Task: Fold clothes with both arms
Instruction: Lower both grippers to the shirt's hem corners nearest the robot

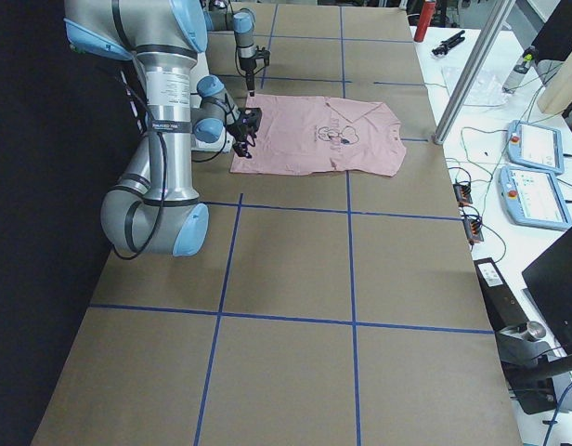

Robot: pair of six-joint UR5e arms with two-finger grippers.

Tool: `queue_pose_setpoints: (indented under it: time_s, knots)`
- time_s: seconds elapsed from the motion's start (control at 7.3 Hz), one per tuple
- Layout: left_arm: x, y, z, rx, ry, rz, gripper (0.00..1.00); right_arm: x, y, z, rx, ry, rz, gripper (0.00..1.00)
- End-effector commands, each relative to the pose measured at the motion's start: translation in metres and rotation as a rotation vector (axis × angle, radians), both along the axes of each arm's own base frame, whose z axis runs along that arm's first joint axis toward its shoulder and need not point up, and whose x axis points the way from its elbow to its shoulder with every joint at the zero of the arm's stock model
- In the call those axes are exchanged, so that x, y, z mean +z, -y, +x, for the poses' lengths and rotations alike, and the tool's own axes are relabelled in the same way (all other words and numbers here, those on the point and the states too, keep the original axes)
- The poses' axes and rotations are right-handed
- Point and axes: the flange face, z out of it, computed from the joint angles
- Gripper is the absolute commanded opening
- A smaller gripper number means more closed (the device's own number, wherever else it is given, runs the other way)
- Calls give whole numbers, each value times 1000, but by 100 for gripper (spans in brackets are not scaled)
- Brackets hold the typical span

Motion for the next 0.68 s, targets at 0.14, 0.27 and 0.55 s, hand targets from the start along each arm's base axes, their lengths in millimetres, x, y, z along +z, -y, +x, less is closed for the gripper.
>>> queue_pose_setpoints:
  time_s: [0.14,0.27,0.55]
  knots:
    - [3,-5,4,13,7,1,51,4,0,1,1,-10,-1,97]
    - [4,-6,5,18,9,4,51,6,0,1,0,-13,-1,97]
    - [4,-7,5,21,9,5,49,6,0,1,0,-13,-1,97]
